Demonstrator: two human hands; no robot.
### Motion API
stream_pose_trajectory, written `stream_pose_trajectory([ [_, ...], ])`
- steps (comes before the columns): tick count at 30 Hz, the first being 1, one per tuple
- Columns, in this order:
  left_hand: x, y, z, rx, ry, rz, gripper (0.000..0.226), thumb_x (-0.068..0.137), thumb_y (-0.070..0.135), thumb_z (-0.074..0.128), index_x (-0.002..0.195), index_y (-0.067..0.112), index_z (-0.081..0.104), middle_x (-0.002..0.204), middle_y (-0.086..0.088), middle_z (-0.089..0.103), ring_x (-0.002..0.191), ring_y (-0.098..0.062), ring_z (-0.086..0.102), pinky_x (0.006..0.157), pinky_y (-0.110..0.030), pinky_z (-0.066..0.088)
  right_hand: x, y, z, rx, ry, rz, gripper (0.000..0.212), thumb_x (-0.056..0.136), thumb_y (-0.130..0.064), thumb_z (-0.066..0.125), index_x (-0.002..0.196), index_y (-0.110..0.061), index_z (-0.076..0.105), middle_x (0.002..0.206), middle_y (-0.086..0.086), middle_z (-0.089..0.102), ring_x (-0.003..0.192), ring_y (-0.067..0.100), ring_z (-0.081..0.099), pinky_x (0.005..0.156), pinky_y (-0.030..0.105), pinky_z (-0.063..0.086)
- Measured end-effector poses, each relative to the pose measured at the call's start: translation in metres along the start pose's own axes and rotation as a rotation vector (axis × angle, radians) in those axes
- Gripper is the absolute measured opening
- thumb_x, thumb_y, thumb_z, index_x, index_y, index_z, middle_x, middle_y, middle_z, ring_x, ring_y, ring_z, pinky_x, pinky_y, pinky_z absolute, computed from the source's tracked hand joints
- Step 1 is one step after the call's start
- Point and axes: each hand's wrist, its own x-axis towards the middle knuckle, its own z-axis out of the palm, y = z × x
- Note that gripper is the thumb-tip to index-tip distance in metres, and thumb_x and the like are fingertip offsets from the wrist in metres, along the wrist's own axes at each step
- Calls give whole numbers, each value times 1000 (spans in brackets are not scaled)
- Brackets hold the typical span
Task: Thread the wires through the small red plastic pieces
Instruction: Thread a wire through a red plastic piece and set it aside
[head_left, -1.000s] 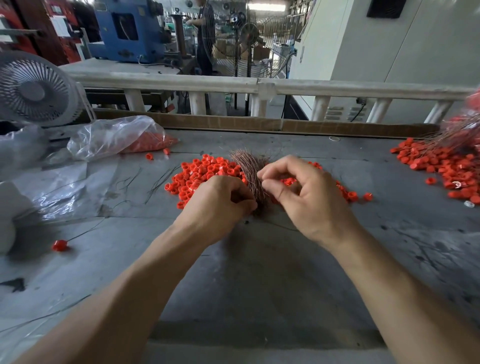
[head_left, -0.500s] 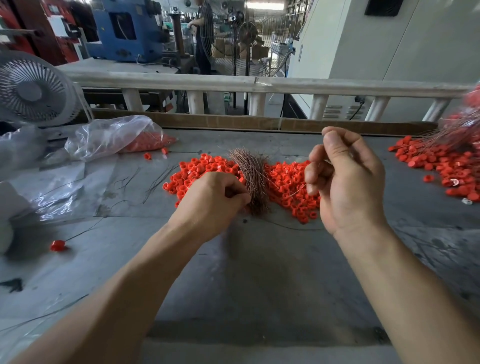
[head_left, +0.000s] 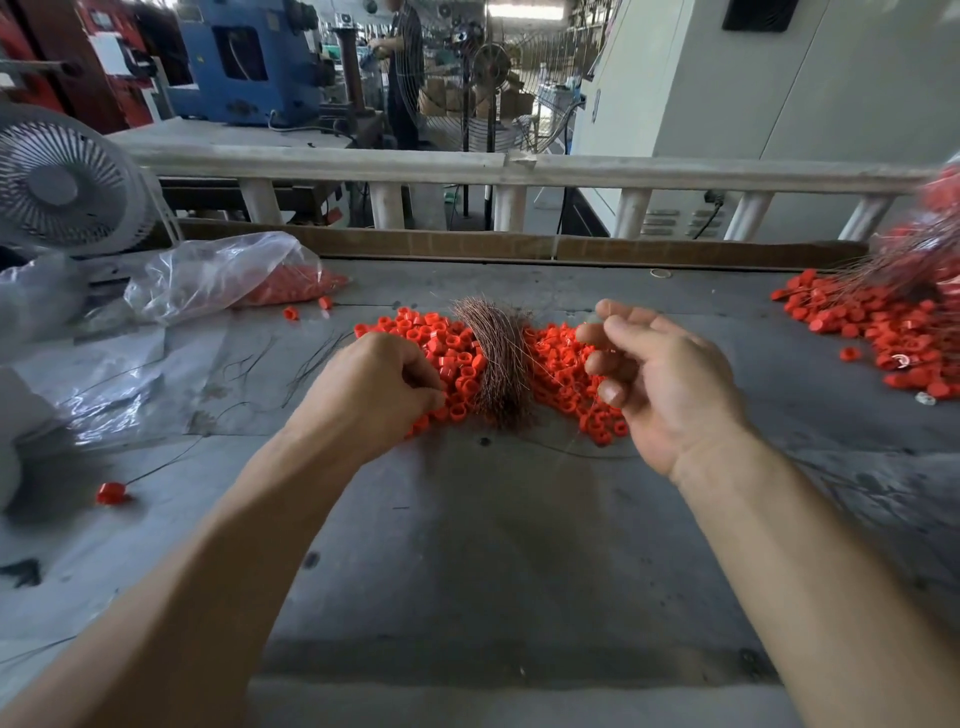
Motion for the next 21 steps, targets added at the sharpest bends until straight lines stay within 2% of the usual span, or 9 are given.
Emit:
stream_pose_trajectory([
  [5, -3, 2, 3, 64, 46, 31, 21, 81, 20, 80, 73, 36, 69, 69, 17, 59, 65, 0, 53, 56, -23, 35, -5, 6, 4, -96, -3, 18, 8, 101, -8, 60, 103, -12, 67, 79, 6, 77, 51, 12, 65, 35, 18, 35],
  [9, -5, 4, 6, 118, 75, 58, 10, 83, 24, 78, 85, 33, 73, 77, 18, 58, 79, -13, 55, 67, -28, 38, -6, 10, 6, -154, -7, -2, 9, 100, -8, 62, 99, -14, 69, 73, 5, 74, 48, 12, 60, 36, 19, 37],
  [11, -6, 4, 5, 130, 70, 58, 8, 83, 27, 79, 87, 32, 74, 78, 17, 58, 82, -14, 56, 69, -29, 39, -6, 12, 7, -172, -17, -20, 11, 100, -7, 60, 98, -14, 70, 71, 4, 73, 47, 11, 58, 36, 19, 37],
  [17, -5, 1, 0, 155, 51, 18, 17, 76, 30, 86, 86, 30, 72, 79, 16, 60, 83, -16, 59, 68, -30, 45, -4, 16, 6, -243, -43, -57, 15, 100, -2, 57, 105, -10, 69, 77, 5, 75, 53, 12, 59, 40, 21, 42],
  [21, -5, 1, -1, 179, 55, 17, 14, 78, 29, 85, 83, 28, 72, 77, 16, 61, 78, -12, 59, 65, -29, 45, -6, 16, 8, -241, -57, -62, 10, 99, -4, 60, 100, -11, 68, 81, 5, 77, 53, 11, 62, 38, 20, 40],
])
